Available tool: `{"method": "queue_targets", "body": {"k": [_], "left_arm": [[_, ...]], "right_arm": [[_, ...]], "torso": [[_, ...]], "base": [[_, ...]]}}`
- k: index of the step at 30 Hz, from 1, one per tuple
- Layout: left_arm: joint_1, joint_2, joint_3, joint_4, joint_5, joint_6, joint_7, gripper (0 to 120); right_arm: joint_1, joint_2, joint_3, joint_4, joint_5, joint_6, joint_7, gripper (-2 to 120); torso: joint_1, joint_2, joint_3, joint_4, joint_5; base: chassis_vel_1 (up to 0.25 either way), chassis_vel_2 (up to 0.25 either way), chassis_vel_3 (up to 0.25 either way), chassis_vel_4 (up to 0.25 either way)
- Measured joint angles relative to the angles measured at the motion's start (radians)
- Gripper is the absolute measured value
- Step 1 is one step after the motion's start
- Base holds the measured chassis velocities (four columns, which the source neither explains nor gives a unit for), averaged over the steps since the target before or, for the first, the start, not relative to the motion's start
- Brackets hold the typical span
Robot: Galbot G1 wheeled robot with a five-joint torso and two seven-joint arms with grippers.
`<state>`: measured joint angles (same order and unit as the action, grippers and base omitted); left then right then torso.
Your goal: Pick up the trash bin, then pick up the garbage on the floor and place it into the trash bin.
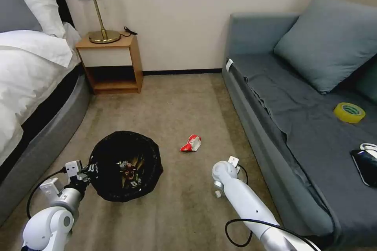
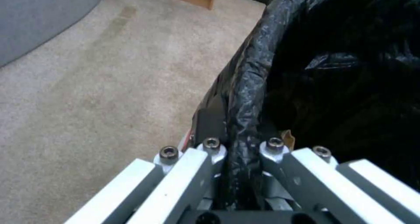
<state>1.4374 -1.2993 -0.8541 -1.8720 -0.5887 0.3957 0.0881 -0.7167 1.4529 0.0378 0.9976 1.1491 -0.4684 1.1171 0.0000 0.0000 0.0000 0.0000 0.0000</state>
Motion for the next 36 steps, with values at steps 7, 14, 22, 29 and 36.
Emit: {"method": "queue_targets", "body": {"k": [7, 14, 22, 29, 36], "left_arm": [[0.009, -0.002, -0.006, -0.003, 0.001, -0.004, 0.000, 3], [0.011, -0.005, -0.007, -0.005, 0.001, -0.004, 0.000, 3], [0.012, 0.002, -0.008, 0.002, -0.012, -0.004, 0.001, 3], [0.004, 0.024, 0.001, 0.019, -0.039, 0.009, -0.009, 3], [-0.025, 0.057, 0.015, 0.028, -0.081, 0.044, -0.021, 3]], "right_arm": [[-0.005, -0.002, -0.006, 0.002, -0.007, 0.000, -0.007, 51], [-0.010, -0.007, -0.021, 0.019, -0.006, 0.001, -0.006, 30], [-0.012, -0.053, -0.079, 0.134, 0.023, 0.014, 0.019, 13], [0.046, -0.134, -0.217, 0.373, 0.038, 0.072, 0.006, 13], [0.133, -0.143, -0.333, 0.527, -0.134, 0.175, -0.169, 13]], "torso": [[0.000, 0.000, 0.000, 0.0000, 0.0000], [0.000, 0.000, 0.000, 0.0000, 0.0000], [0.000, 0.000, 0.000, -0.0001, 0.0000], [0.000, 0.000, 0.000, 0.0000, -0.0003], [0.000, 0.000, 0.000, 0.0001, -0.0001]], "base": [[0.000, 0.000, 0.000, 0.000], [0.000, 0.000, 0.000, 0.000], [0.000, 0.000, 0.000, 0.000], [0.000, 0.000, 0.000, 0.000], [0.000, 0.000, 0.000, 0.000]]}}
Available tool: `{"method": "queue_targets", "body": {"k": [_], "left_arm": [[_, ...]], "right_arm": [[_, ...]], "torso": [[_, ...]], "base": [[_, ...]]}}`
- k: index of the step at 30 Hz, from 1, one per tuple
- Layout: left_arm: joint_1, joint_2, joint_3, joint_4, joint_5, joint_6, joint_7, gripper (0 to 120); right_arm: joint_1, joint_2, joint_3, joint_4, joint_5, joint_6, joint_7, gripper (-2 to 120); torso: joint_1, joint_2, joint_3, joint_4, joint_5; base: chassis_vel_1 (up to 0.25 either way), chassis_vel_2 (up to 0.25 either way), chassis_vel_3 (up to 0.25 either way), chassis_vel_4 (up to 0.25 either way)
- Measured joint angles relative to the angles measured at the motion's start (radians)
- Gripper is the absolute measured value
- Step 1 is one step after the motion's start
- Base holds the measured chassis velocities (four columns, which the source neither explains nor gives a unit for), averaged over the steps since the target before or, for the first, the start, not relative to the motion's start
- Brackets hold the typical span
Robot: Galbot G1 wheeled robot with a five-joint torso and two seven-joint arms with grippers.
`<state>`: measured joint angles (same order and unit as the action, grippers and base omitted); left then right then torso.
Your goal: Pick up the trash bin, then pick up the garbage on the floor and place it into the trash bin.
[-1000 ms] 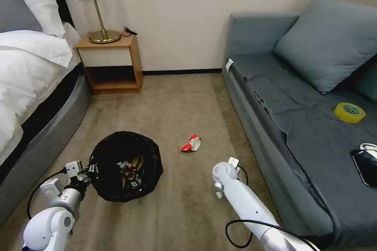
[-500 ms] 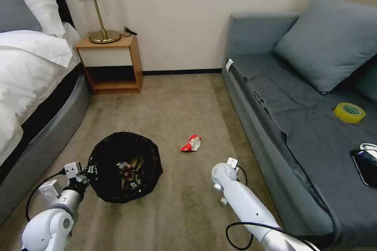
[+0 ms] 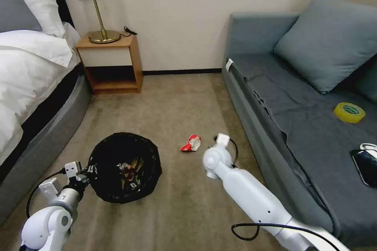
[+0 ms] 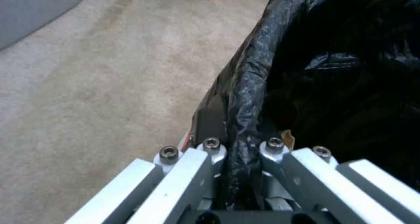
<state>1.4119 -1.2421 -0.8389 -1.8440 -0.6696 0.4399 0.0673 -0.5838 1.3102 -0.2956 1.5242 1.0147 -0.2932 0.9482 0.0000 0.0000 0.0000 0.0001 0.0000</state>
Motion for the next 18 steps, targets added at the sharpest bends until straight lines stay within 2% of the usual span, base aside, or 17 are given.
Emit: {"method": "queue_targets", "body": {"k": [5, 6, 9, 18], "left_arm": [[-0.017, 0.026, 0.016, 0.015, -0.021, 0.021, -0.006, 3], [-0.017, 0.026, 0.016, 0.015, -0.021, 0.021, -0.006, 3], [-0.024, 0.040, 0.026, 0.021, -0.040, 0.039, -0.007, 3], [-0.034, 0.050, 0.051, 0.040, -0.064, 0.061, -0.014, 3]], "right_arm": [[0.060, 0.015, -0.076, 0.082, -0.104, 0.085, -0.133, 13], [0.060, 0.015, -0.076, 0.082, -0.104, 0.085, -0.133, 13], [0.087, 0.030, -0.127, 0.140, -0.170, 0.140, -0.231, 13], [0.091, 0.027, -0.234, 0.222, -0.281, 0.226, -0.389, 13]], "torso": [[0.000, 0.000, 0.000, 0.0000, -0.0001], [0.000, 0.000, 0.000, 0.0000, -0.0001], [0.000, 0.000, 0.000, 0.0001, -0.0001], [0.000, 0.000, 0.000, 0.0001, -0.0002]], "base": [[0.000, 0.000, 0.000, 0.000], [0.000, 0.000, 0.000, 0.000], [0.000, 0.000, 0.000, 0.000], [0.000, 0.000, 0.000, 0.000]]}}
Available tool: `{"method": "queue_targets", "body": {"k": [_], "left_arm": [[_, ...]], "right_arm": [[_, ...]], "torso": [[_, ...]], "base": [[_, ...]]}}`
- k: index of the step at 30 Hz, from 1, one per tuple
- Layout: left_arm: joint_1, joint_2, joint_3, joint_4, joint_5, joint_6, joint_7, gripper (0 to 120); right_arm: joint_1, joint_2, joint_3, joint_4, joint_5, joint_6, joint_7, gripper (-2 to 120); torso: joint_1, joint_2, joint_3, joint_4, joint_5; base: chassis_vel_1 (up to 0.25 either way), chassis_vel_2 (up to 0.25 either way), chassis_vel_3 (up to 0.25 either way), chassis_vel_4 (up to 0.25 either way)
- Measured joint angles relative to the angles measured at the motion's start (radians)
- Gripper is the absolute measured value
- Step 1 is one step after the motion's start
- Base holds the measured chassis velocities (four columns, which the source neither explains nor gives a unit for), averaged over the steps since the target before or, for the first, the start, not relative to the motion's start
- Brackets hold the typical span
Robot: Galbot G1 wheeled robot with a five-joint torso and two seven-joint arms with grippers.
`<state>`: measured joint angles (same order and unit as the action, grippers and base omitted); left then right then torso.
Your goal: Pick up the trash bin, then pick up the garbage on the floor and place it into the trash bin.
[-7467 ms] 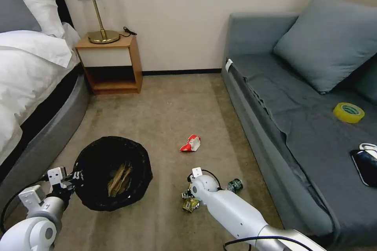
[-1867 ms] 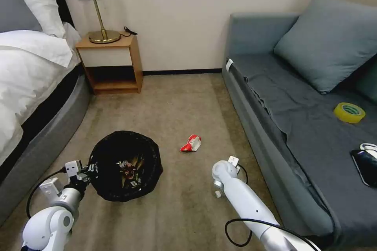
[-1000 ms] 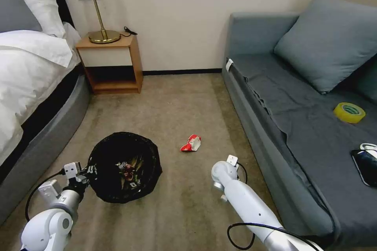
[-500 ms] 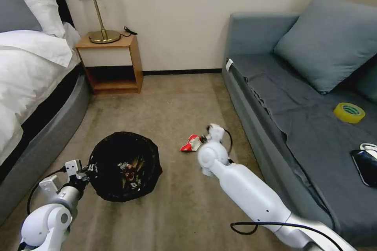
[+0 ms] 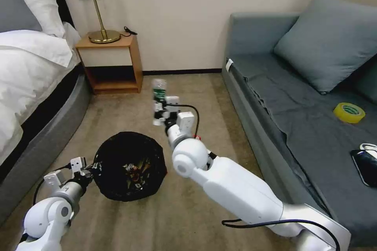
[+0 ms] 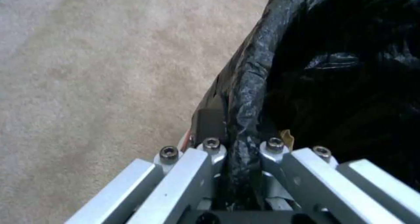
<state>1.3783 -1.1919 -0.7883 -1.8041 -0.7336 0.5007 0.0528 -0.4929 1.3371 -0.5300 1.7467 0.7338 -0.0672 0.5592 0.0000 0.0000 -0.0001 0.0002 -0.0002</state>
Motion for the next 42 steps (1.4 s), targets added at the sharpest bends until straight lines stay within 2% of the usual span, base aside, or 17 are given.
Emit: {"method": "queue_targets", "body": {"k": [3, 8, 19, 21, 26, 29, 30, 34, 35, 37, 40, 42], "left_arm": [[-0.001, -0.005, 0.007, -0.006, -0.001, 0.006, -0.007, 3], [0.011, -0.020, 0.007, -0.027, 0.001, 0.015, -0.011, 3], [0.052, -0.069, 0.007, -0.087, 0.005, 0.040, -0.031, 3], [0.060, -0.080, 0.003, -0.097, 0.005, 0.048, -0.037, 3], [0.065, -0.087, -0.005, -0.111, 0.002, 0.056, -0.046, 3], [0.058, -0.087, -0.015, -0.118, -0.010, 0.063, -0.055, 3], [0.058, -0.087, -0.015, -0.118, -0.010, 0.063, -0.055, 3], [0.039, -0.068, -0.026, -0.098, -0.035, 0.063, -0.057, 3], [0.039, -0.068, -0.026, -0.098, -0.035, 0.063, -0.057, 3], [0.032, -0.057, -0.030, -0.087, -0.050, 0.063, -0.055, 3], [0.030, -0.054, -0.032, -0.083, -0.055, 0.063, -0.052, 3], [0.019, -0.041, -0.038, -0.059, -0.064, 0.060, -0.044, 3]], "right_arm": [[-0.028, -0.025, -0.064, 0.021, -0.076, 0.025, -0.087, 13], [-0.057, -0.061, -0.136, 0.032, -0.134, 0.057, -0.158, 13], [-0.158, -0.096, -0.160, -0.017, -0.257, 0.124, -0.281, 14], [-0.182, -0.096, -0.151, -0.033, -0.278, 0.140, -0.296, 23], [-0.209, -0.103, -0.143, -0.047, -0.301, 0.160, -0.309, 35], [-0.237, -0.110, -0.135, -0.061, -0.337, 0.174, -0.325, 50], [-0.237, -0.110, -0.135, -0.061, -0.337, 0.174, -0.325, 50], [-0.239, -0.101, -0.124, -0.075, -0.366, 0.178, -0.321, 69], [-0.239, -0.101, -0.124, -0.075, -0.366, 0.178, -0.321, 69], [-0.231, -0.095, -0.121, -0.086, -0.364, 0.177, -0.310, 79], [-0.228, -0.093, -0.120, -0.086, -0.360, 0.172, -0.302, 84], [-0.223, -0.078, -0.102, -0.106, -0.412, 0.171, -0.243, 96]], "torso": [[0.000, 0.000, 0.000, -0.0003, 0.0002], [0.000, 0.000, 0.000, -0.0001, 0.0002], [0.000, 0.000, 0.000, -0.0003, 0.0003], [0.000, 0.000, 0.000, -0.0003, 0.0003], [0.000, 0.000, 0.000, -0.0001, 0.0003], [0.000, 0.000, 0.000, -0.0003, 0.0003], [0.000, 0.000, 0.000, -0.0003, 0.0003], [0.000, 0.000, 0.000, -0.0002, 0.0003], [0.000, 0.000, 0.000, -0.0002, 0.0003], [0.000, 0.000, 0.000, -0.0002, 0.0002], [0.000, 0.000, 0.000, -0.0001, 0.0002], [0.000, 0.000, 0.000, -0.0002, 0.0001]], "base": [[0.000, 0.000, 0.000, 0.000], [0.000, 0.000, 0.000, 0.000], [0.000, 0.000, 0.000, 0.000], [0.000, 0.000, 0.000, 0.000], [0.000, 0.000, 0.000, 0.000], [0.000, 0.000, 0.000, 0.000], [0.000, 0.000, 0.000, 0.000], [0.000, 0.000, 0.000, 0.000], [0.000, 0.000, 0.000, 0.000], [0.000, 0.000, 0.000, 0.000], [0.000, 0.000, 0.000, 0.000], [0.000, 0.000, 0.000, 0.000]]}}
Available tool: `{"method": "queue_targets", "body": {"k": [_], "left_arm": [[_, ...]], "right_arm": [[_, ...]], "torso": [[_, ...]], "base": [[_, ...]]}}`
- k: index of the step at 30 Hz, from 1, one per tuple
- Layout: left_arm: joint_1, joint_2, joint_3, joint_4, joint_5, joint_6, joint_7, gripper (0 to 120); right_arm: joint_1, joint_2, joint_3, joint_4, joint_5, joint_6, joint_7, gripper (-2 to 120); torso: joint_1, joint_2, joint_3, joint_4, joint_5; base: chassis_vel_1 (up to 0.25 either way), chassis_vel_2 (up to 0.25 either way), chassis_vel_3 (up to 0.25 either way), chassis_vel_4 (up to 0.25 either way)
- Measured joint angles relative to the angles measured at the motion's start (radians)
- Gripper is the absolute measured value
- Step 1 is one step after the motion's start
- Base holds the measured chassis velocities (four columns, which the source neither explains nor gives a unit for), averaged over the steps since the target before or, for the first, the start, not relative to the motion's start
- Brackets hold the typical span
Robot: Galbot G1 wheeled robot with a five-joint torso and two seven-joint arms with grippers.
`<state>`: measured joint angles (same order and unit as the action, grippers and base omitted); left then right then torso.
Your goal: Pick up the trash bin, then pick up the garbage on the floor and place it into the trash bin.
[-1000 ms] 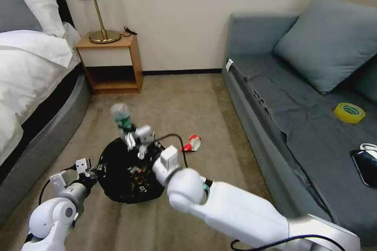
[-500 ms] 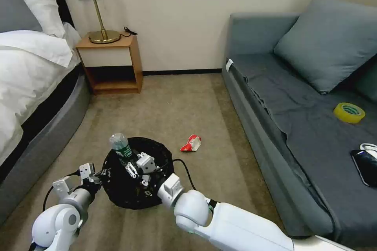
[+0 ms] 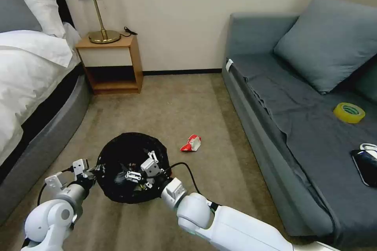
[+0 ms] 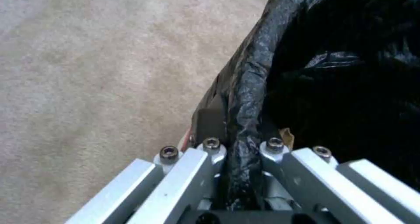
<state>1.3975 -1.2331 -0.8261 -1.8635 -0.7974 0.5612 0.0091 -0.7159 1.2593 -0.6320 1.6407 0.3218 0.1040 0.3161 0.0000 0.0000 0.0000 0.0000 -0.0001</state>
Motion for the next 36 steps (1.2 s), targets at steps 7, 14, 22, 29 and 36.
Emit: {"method": "queue_targets", "body": {"k": [7, 14, 22, 29, 36], "left_arm": [[-0.004, 0.029, -0.009, 0.030, -0.007, -0.014, 0.014, 3], [-0.003, 0.052, -0.021, 0.030, 0.002, -0.021, 0.021, 3], [0.003, 0.050, -0.037, 0.014, 0.011, -0.026, 0.025, 3], [0.024, 0.025, -0.049, -0.015, 0.032, -0.031, 0.029, 3], [0.041, 0.021, -0.052, -0.042, 0.042, -0.032, 0.030, 3]], "right_arm": [[-0.041, 0.025, 0.122, -0.006, -0.134, -0.013, 0.161, 100], [-0.191, -0.014, 0.376, 0.067, -0.242, -0.073, 0.236, 100], [-0.392, -0.056, 0.547, 0.186, -0.279, -0.108, 0.239, 100], [-0.602, -0.040, 0.652, 0.273, -0.329, -0.084, 0.214, 100], [-0.723, -0.023, 0.717, 0.313, -0.410, -0.056, 0.165, 100]], "torso": [[0.000, 0.000, 0.000, 0.0001, 0.0000], [0.000, 0.000, 0.000, -0.0001, 0.0002], [0.000, 0.000, 0.000, -0.0003, 0.0003], [0.000, 0.000, 0.000, 0.0000, 0.0002], [0.000, 0.000, 0.000, -0.0001, 0.0002]], "base": [[0.000, 0.000, 0.000, 0.000], [0.000, 0.000, 0.000, 0.000], [0.000, 0.000, 0.000, 0.000], [0.000, 0.000, 0.000, 0.000], [0.000, 0.000, 0.000, 0.000]]}}
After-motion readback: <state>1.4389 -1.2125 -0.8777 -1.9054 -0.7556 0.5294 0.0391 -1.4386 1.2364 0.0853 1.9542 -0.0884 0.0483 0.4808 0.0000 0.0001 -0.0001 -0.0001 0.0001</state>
